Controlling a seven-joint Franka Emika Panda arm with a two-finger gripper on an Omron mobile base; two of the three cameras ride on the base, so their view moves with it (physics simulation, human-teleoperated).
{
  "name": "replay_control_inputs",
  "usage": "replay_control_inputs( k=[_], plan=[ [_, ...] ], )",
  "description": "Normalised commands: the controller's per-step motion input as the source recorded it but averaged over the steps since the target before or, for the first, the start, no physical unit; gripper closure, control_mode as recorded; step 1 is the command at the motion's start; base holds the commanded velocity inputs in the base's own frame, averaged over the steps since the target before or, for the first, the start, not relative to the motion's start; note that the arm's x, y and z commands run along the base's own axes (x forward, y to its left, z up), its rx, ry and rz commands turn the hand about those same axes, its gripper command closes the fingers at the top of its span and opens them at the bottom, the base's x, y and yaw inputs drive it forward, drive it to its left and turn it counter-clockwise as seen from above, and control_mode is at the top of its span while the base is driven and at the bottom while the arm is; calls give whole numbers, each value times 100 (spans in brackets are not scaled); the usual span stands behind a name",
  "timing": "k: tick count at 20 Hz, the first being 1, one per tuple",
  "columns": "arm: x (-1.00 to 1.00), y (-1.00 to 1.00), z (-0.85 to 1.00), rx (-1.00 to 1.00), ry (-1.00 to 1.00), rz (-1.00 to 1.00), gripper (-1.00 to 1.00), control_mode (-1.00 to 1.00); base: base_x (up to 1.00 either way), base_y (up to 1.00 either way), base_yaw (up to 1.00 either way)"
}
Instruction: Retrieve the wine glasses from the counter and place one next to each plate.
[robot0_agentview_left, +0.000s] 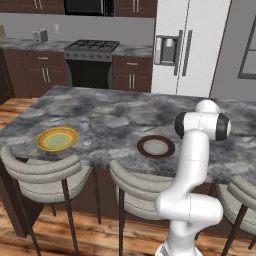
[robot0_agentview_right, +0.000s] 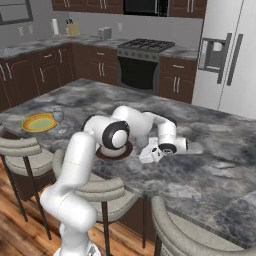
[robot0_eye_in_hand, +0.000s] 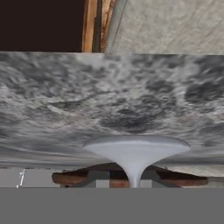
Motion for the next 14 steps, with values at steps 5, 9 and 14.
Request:
replay_control_inputs(
  k=[5, 9, 14],
  plan=[
    [0, -9, -31, 0, 1, 0, -100, -100, 0, 0, 0],
    [0, -21, -3, 0, 0, 0, -100, -100, 0, 0, 0],
    [0, -14, 0, 4, 6, 0, -100, -100, 0, 0, 0]
  ],
)
